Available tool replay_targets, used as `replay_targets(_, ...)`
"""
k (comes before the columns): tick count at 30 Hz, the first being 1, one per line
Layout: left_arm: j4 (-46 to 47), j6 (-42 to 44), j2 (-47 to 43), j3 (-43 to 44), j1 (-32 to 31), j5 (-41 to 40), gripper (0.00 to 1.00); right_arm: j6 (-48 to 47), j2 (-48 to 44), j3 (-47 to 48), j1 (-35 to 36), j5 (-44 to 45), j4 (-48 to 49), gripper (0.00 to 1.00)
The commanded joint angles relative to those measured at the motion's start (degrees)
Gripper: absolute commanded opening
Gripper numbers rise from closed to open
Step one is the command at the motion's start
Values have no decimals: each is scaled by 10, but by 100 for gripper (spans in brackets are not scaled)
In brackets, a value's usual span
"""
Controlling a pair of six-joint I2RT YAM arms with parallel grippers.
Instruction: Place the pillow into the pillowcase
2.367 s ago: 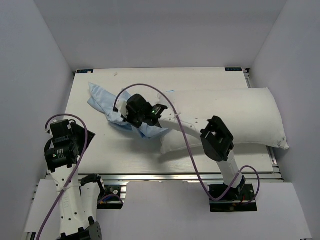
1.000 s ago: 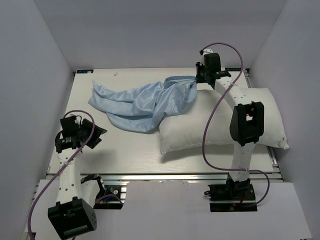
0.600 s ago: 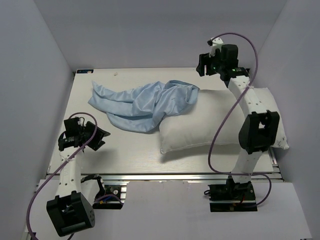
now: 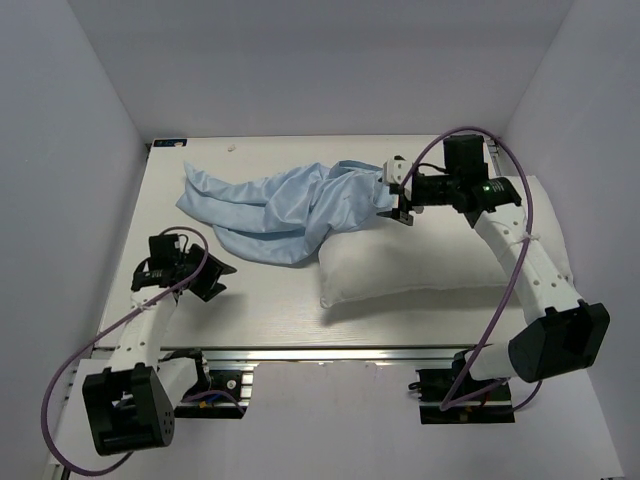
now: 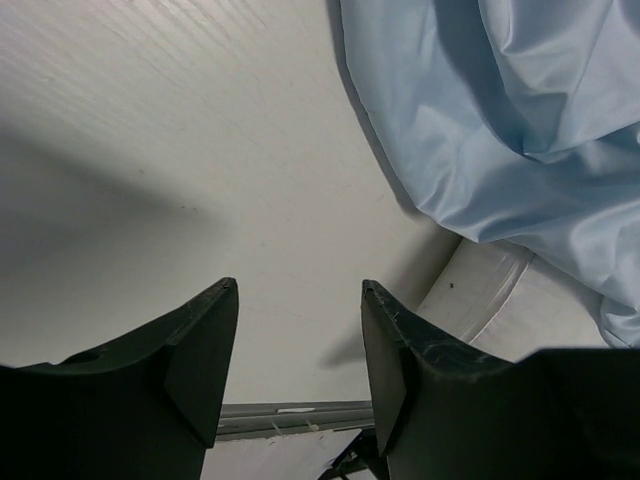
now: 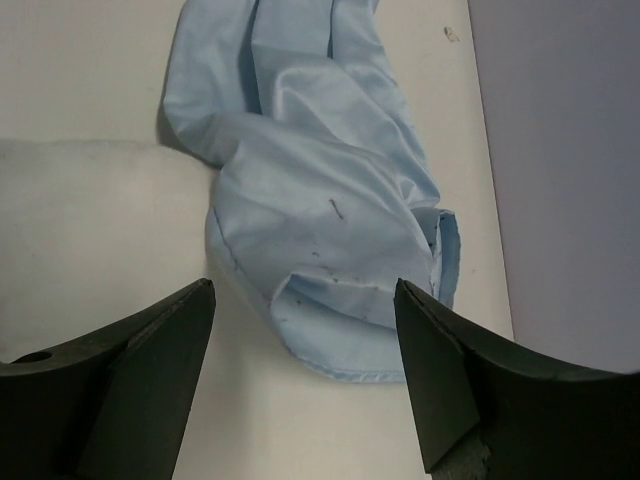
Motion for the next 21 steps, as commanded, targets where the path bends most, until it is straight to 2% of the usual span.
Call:
replay_targets(1, 45, -29, 26, 6, -36, -4, 62, -99, -39, -27, -3, 19, -20, 78)
replay_targets(7, 89, -62, 71, 12, -83, -23, 62, -126, -39, -53, 6, 42, 5, 76)
replay_targets(14, 157, -108, 133, 19, -122, -29, 62, -200, -35, -54, 20, 34, -1, 77)
replay_targets(21, 179, -122, 243, 75, -174, -46, 63, -290, -9, -43, 48, 58, -25, 75)
